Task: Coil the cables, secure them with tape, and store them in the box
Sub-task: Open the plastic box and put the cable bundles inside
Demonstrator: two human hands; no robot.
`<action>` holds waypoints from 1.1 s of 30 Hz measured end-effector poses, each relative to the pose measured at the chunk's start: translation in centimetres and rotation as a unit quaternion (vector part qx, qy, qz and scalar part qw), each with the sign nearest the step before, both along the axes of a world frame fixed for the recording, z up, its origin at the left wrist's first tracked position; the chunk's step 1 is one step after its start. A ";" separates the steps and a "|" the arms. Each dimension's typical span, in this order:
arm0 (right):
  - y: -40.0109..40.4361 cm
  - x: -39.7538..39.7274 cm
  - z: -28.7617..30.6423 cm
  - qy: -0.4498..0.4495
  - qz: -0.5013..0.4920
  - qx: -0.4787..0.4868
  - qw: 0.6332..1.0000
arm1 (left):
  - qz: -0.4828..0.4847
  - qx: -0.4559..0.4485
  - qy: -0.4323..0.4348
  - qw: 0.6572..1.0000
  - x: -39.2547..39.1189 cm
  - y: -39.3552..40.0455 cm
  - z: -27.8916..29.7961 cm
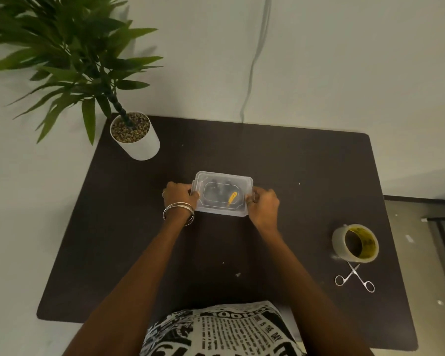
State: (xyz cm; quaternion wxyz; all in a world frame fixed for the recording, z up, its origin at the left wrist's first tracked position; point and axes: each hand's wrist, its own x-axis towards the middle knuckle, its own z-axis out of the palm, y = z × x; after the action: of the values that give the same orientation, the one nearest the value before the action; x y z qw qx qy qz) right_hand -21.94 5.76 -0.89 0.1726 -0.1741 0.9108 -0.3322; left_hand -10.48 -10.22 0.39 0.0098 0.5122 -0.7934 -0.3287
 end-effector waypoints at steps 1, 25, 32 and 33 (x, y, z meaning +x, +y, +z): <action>-0.2 0.0 0.0 0.005 -0.002 0.008 1.000 | -0.010 0.004 -0.008 1.000 -0.1 -0.1 -0.3; 0.9 -2.9 -0.4 -0.450 -0.169 -0.109 0.870 | 0.215 0.408 0.129 0.878 0.2 -1.2 -0.9; 0.0 -2.9 -1.0 -0.327 -0.149 -0.079 0.930 | 0.084 0.186 0.053 0.977 -0.7 -0.5 -1.0; -0.3 -2.5 -0.8 -0.267 -0.136 -0.050 0.953 | 0.062 0.139 0.047 0.987 -0.6 -0.1 -1.0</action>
State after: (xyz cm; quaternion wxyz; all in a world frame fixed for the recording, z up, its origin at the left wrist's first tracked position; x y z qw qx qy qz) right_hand -24.41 5.44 -1.74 0.3540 0.0385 0.8288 -0.4317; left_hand -11.11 -10.30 -0.58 -0.0034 0.5410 -0.7053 -0.4581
